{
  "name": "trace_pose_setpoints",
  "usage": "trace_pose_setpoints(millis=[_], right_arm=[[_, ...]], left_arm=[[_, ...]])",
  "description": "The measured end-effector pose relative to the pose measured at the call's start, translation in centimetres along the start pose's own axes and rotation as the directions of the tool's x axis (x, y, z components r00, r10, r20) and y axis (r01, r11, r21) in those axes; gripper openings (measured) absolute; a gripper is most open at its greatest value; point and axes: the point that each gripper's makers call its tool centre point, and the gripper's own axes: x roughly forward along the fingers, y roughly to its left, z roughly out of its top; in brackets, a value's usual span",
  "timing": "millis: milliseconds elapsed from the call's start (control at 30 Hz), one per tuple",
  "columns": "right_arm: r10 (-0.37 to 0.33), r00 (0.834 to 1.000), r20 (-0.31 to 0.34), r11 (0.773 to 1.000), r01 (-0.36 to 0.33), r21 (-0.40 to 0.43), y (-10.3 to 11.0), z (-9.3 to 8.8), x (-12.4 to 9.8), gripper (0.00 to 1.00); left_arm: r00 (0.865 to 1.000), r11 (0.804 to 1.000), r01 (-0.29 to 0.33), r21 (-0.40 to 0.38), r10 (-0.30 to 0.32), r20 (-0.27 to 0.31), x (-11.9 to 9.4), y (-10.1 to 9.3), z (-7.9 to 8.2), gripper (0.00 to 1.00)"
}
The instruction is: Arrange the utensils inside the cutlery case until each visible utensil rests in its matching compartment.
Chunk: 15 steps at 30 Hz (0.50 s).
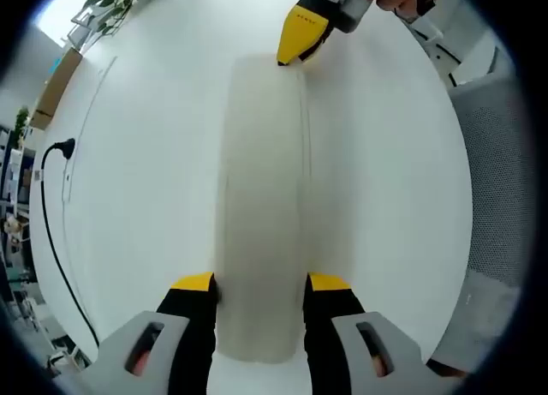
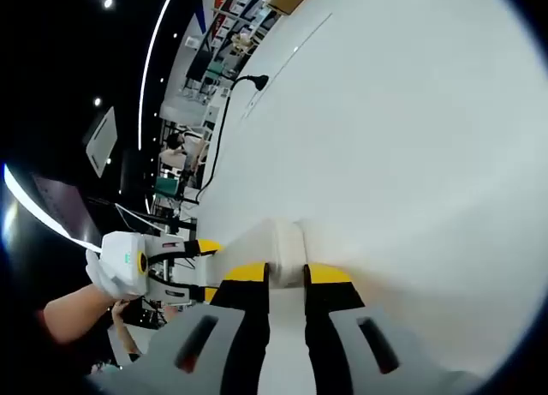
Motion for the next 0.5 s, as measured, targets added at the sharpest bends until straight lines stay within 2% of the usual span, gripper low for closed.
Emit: trace_pose_setpoints(millis=[100,267,500], right_arm=[[-0.013,1.000,-0.011,1.000,0.013,-0.002,0.0,-0.7,-0.6,0.11],[-0.037,0.999,0.013,0.999,0.037,-0.030,0.4,-1.3,-1.2,0.07],[-0.045,0.999,0.005,0.999,0.045,-0.024,0.5,-1.2,-1.0,0.08]], left_arm=[[1.000,1.000,0.004,0.025,-0.004,0.002,0.0,-0.5,0.2,0.39],[1.000,1.000,0.005,0.001,-0.005,-0.016,-0.1,-1.3,0.2,0.39],[0.999,1.000,0.012,-0.008,-0.011,0.037,-0.1,-1.1,0.1,0.40]])
